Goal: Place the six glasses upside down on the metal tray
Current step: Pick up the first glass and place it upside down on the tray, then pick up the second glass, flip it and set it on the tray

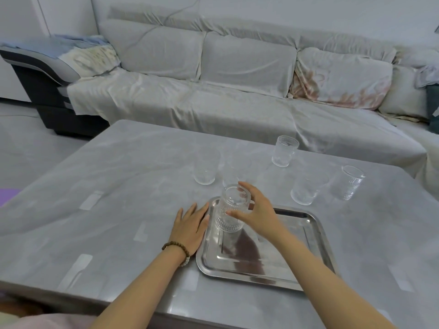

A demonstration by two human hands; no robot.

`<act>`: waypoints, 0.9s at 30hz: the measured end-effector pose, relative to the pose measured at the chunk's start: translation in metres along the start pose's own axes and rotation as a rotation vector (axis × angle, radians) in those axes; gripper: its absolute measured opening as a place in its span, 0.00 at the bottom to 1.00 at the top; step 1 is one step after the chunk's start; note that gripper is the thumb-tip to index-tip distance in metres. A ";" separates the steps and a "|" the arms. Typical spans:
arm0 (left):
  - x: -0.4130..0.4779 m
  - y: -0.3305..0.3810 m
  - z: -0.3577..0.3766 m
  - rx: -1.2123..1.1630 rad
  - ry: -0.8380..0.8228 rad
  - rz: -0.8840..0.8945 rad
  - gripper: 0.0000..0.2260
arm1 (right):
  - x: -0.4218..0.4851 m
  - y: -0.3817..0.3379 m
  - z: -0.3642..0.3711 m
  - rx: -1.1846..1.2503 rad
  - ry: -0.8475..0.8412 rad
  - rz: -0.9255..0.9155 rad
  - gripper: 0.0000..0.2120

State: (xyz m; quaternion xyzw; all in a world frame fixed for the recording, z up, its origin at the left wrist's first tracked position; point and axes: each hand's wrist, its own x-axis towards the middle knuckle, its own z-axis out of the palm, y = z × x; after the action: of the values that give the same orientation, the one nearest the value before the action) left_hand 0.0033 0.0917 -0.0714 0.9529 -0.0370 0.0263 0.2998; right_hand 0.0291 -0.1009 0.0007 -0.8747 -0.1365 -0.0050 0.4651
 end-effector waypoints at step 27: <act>0.099 0.007 -0.099 -0.445 0.162 -0.082 0.36 | 0.086 -0.013 -0.038 0.256 0.041 0.083 0.33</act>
State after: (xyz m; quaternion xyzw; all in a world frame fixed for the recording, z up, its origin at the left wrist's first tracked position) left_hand 0.0983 0.1369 0.0209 0.8590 0.0210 0.0816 0.5050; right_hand 0.1132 -0.1049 0.0450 -0.8128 -0.0900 0.0138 0.5754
